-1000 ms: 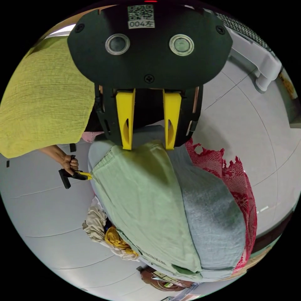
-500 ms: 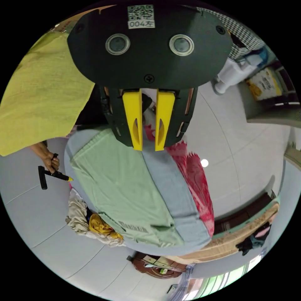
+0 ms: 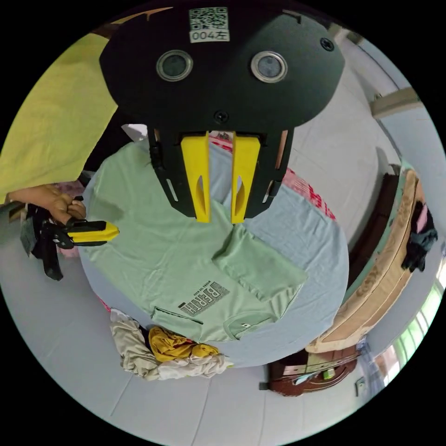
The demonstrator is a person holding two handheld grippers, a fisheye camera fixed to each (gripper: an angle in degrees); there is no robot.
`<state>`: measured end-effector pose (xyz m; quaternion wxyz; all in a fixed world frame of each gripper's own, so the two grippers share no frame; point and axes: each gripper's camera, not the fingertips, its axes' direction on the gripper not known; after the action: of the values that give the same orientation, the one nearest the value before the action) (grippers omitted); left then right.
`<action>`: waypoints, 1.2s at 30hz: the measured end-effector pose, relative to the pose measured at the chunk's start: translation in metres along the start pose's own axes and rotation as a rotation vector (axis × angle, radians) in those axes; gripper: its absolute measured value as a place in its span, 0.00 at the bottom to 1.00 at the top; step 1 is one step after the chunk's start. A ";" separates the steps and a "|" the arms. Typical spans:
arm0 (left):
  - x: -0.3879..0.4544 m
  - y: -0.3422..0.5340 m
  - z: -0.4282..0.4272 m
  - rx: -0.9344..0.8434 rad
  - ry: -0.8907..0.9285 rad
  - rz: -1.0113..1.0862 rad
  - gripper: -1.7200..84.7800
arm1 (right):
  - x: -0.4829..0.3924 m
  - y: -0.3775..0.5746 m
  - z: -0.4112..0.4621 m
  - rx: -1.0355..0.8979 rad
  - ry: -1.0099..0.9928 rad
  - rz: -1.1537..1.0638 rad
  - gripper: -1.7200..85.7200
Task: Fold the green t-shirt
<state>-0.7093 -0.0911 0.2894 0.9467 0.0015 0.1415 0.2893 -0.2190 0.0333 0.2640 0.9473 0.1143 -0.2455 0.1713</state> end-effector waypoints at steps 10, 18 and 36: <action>-0.056 -0.094 0.004 -0.026 -0.046 0.278 0.11 | -0.102 -0.055 0.115 0.044 0.064 0.162 0.09; -0.085 -0.149 0.017 -0.075 -0.151 0.302 0.11 | -0.136 -0.120 0.209 0.013 0.149 0.128 0.10; -0.168 -0.287 0.057 -0.075 -0.055 0.616 0.12 | -0.167 -0.195 0.382 0.064 0.222 0.404 0.11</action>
<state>-0.6693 -0.4178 0.3646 0.8175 0.0171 0.0977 0.5673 -0.4445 -0.3043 0.4798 0.9109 0.0733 -0.1520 0.3766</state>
